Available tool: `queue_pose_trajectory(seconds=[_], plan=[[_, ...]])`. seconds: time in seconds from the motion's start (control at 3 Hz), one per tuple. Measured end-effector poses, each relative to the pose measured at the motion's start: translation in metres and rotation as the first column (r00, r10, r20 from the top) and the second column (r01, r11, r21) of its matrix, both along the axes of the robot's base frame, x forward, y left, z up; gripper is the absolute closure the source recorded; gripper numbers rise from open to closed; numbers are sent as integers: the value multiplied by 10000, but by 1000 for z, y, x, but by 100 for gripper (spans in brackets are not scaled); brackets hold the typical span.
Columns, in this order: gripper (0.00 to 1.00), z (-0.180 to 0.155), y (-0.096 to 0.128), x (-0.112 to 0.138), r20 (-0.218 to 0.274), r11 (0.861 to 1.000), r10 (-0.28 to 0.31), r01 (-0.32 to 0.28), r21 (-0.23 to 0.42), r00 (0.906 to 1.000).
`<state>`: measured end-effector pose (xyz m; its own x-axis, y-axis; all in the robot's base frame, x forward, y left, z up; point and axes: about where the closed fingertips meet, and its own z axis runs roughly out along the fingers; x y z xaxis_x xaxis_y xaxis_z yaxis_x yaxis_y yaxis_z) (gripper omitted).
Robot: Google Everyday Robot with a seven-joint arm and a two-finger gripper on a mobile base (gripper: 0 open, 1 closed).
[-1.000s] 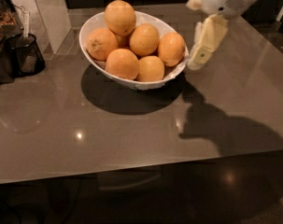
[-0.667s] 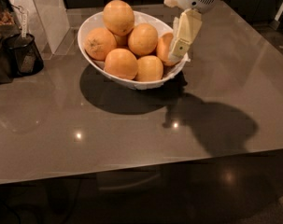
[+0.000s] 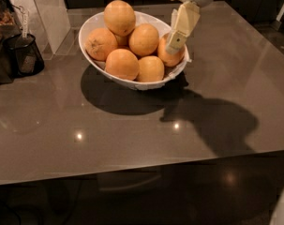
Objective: Pick orange from white bowl
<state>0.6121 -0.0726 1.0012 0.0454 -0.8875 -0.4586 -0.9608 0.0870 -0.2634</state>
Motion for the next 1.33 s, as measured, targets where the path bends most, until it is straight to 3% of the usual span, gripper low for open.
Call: queue_pose_trajectory(seconds=[0.33,0.67,1.33], plan=[[0,-3,28,46,-230,9985,345,-335,439,9991],[0,-1,31,52,-75,9981,294,-289,547,9995],[0,-16,58,62,-455,9897,596,-530,1333,9972]])
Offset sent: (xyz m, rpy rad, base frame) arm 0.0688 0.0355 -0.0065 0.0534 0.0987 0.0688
